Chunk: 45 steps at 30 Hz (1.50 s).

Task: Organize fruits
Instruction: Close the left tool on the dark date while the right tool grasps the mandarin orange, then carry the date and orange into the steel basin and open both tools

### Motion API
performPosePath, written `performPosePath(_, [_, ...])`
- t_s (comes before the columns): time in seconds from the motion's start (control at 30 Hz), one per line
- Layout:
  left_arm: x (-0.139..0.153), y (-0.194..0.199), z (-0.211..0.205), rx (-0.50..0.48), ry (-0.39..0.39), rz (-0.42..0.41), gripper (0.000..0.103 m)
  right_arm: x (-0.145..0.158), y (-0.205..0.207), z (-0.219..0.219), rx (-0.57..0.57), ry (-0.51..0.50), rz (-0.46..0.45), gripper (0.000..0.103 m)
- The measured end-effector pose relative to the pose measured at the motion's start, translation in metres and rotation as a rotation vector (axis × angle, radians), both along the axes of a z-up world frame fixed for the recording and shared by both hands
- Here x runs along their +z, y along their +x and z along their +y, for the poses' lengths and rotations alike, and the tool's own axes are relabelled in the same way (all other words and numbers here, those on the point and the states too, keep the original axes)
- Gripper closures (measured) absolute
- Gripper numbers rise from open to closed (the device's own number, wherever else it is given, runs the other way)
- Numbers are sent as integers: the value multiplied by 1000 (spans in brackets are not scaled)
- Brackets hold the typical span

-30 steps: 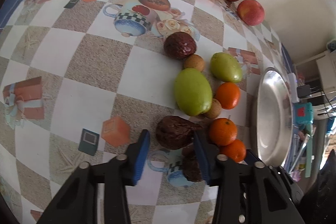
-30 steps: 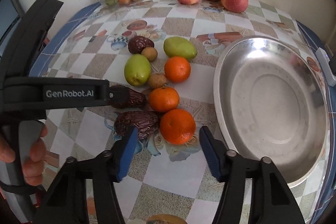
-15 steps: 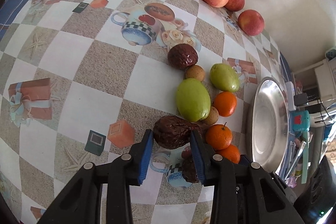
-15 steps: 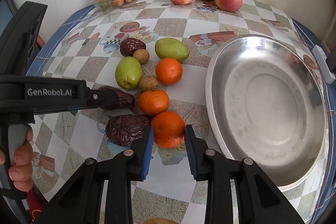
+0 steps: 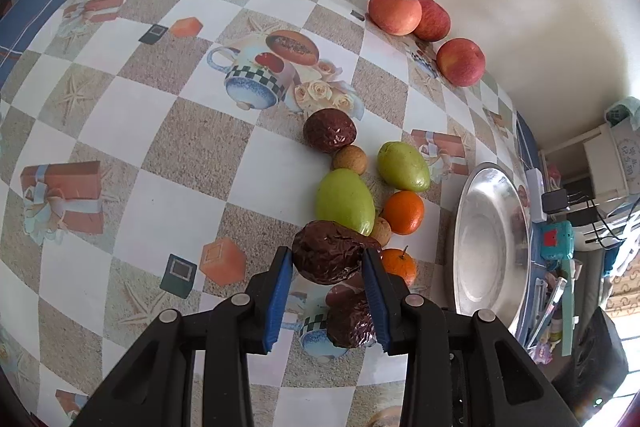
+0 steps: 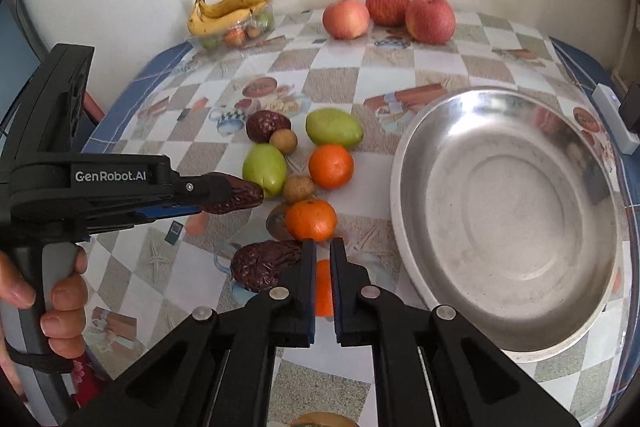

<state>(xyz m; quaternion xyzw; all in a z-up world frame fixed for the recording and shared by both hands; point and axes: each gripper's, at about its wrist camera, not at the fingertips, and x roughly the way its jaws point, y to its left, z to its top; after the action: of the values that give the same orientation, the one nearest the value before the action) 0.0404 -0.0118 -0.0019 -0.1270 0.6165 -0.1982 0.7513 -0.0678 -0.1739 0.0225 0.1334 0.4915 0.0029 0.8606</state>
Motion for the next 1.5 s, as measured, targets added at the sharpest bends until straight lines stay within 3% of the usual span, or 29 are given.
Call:
performPosePath(0.17, [-3, -2, 0, 7, 12, 11, 65, -16, 3, 0, -9, -38, 69, 96])
performPosePath(0.2, [-4, -2, 0, 9, 14, 15, 65, -15, 2, 0, -9, -46, 65, 90])
performPosePath(0.23, [-5, -2, 0, 8, 17, 18, 65, -15, 2, 0, -10, -43, 72, 74])
performPosePath(0.3, [-6, -2, 0, 7, 19, 25, 65, -19, 1, -1, -12, -44, 91, 53])
performPosePath(0.6, [-8, -1, 1, 14, 18, 37, 65, -34, 0, 15, 78, 24, 139, 53])
performPosePath(0.7, [-8, -2, 1, 15, 14, 35, 65, -35, -1, 20, 104, 24, 142, 66])
performPosePath(0.93, [6, -3, 0, 7, -21, -27, 65, -25, -6, 18, 94, 37, 106, 67])
performPosePath(1.07, [19, -10, -16, -57, -80, -81, 65, -3, -12, -2, 14, 43, 13, 67])
performPosePath(1.2, [28, -23, -49, -180, -137, -127, 65, 15, -21, -34, -149, 11, -70, 67])
performPosePath(1.3, [31, -34, -77, -260, -162, -147, 65, 17, -27, -57, -288, -90, -47, 67])
performPosePath(1.5, [28, -44, -113, -350, -191, -146, 65, 0, -31, -93, -426, -57, 44, 67])
